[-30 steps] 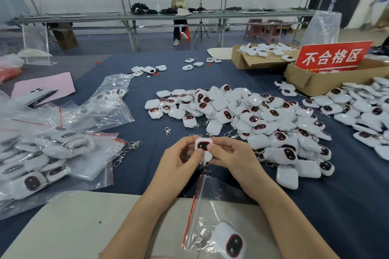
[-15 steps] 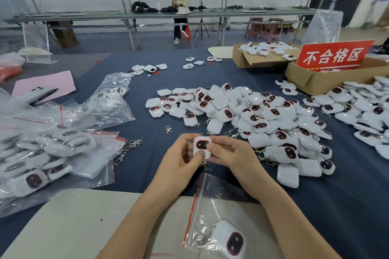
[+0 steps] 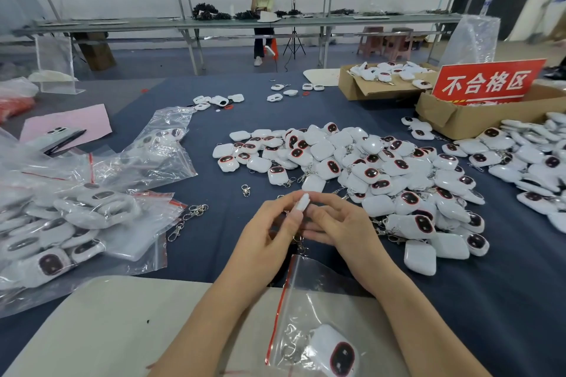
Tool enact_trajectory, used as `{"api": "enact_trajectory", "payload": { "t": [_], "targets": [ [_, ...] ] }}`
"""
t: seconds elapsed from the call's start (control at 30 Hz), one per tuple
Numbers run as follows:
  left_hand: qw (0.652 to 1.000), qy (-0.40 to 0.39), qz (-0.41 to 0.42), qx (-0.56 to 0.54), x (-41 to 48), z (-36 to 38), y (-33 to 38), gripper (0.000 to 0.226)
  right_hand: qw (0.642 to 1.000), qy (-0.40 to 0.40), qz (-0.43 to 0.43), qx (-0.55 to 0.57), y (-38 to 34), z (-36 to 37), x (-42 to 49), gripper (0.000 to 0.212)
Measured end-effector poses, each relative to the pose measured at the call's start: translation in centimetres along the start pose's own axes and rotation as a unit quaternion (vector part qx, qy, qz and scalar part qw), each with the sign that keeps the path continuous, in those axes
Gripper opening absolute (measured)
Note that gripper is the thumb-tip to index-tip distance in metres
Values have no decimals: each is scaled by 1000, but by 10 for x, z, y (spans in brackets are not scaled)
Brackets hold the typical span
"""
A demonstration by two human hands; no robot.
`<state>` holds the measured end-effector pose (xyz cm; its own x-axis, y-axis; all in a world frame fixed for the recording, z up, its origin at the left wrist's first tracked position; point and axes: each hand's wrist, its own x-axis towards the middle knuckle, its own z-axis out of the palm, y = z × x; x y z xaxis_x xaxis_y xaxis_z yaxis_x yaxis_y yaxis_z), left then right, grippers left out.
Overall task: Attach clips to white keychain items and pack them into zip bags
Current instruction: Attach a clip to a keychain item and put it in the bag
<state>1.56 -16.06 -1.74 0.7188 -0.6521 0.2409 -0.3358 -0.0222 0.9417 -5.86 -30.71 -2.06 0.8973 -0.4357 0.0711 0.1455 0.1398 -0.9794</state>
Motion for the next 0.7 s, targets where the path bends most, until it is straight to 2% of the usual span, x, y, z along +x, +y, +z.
{"api": "enact_trajectory", "payload": {
  "t": [0.17,0.33,0.47,0.53,0.6,0.7],
  "targets": [
    [999,13,-11,50,2,-1,-5,41,997,-75,21,0,-3,-1,-3,38],
    [997,31,-33,66,4,0,-7,52,995,-98,21,-3,-6,-3,-4,34],
    [997,38,-29,60,3,3,-6,54,996,-88,7,-19,-4,-3,-3,34],
    [997,42,-18,54,3,4,-6,50,996,-62,-11,-63,-3,-1,-2,35],
    [997,50,-8,57,2,4,-6,44,993,-33,-33,-110,0,1,0,43],
    [996,65,-12,53,2,3,-7,40,991,-20,-49,-124,4,4,1,49]
  ]
}}
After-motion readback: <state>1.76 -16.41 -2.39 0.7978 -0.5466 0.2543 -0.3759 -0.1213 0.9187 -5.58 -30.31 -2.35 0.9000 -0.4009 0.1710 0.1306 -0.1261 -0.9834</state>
